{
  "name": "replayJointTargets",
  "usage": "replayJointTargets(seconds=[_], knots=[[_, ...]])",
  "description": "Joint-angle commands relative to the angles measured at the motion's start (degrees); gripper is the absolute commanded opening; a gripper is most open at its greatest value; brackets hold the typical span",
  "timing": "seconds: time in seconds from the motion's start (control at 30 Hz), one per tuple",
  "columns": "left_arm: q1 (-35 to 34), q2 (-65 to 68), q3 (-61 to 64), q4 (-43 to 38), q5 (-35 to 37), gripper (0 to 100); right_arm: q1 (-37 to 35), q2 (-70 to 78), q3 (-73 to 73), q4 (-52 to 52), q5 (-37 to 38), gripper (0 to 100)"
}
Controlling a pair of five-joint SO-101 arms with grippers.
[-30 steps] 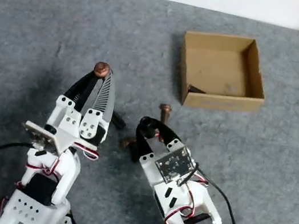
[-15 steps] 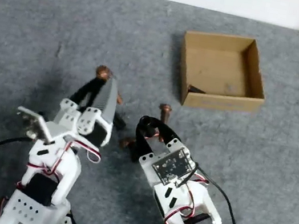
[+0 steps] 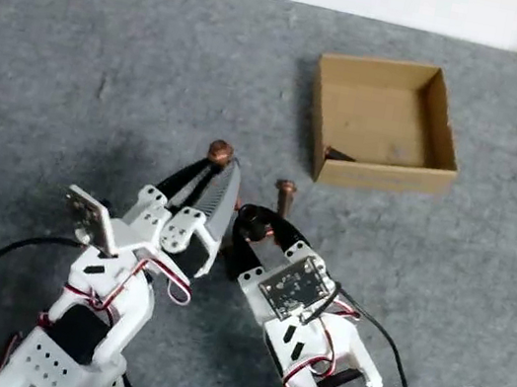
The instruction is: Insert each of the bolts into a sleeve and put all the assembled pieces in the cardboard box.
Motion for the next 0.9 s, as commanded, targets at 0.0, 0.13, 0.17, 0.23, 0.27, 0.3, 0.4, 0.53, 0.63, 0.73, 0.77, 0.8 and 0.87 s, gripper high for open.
replayJointTargets(seconds=[0.0,0.13,0.17,0.23,0.27,0.3,0.4,0.53,0.63,0.73,0.77,0.8,0.87], knots=[[3.8,0.0,-4.4,-1.4,0.4,1,-1.2,-1.0,6.2,0.6,0.6,0.5],[4.1,0.0,-3.8,-1.4,0.3,1,-1.1,-1.0,6.2,0.6,0.6,0.5],[3.9,0.0,-4.1,-1.4,0.3,1,-1.1,-1.0,6.2,0.6,0.6,0.5],[3.8,0.0,-5.0,-1.5,0.2,1,-1.2,-1.0,6.2,0.7,0.6,0.5],[3.8,-0.1,-5.7,-1.5,0.2,1,-1.2,-1.0,6.2,0.7,0.6,0.5],[3.8,-0.6,-5.9,-1.5,0.2,1,-1.1,-1.0,6.2,0.7,0.6,0.5],[3.8,-3.3,-6.1,-1.3,0.2,1,-1.0,-1.0,6.2,0.7,0.6,0.5],[4.3,-5.4,-6.5,-1.2,0.3,1,-0.9,-1.0,6.2,0.7,0.7,0.5],[4.3,-5.2,-6.0,-1.1,0.3,1,-0.9,-1.0,6.2,0.6,0.7,0.5],[4.3,-5.2,-6.4,2.1,0.3,1,-0.8,-1.0,6.2,0.6,0.7,0.5],[4.3,-5.2,-6.4,3.4,0.3,1,-0.8,-1.0,6.2,0.6,0.7,0.5],[4.3,-5.2,-6.1,4.5,0.3,1,-0.8,-1.0,6.2,0.6,0.7,0.5],[4.2,-5.2,-6.0,6.3,0.2,1,-0.5,-1.0,6.2,0.6,0.7,0.5]])
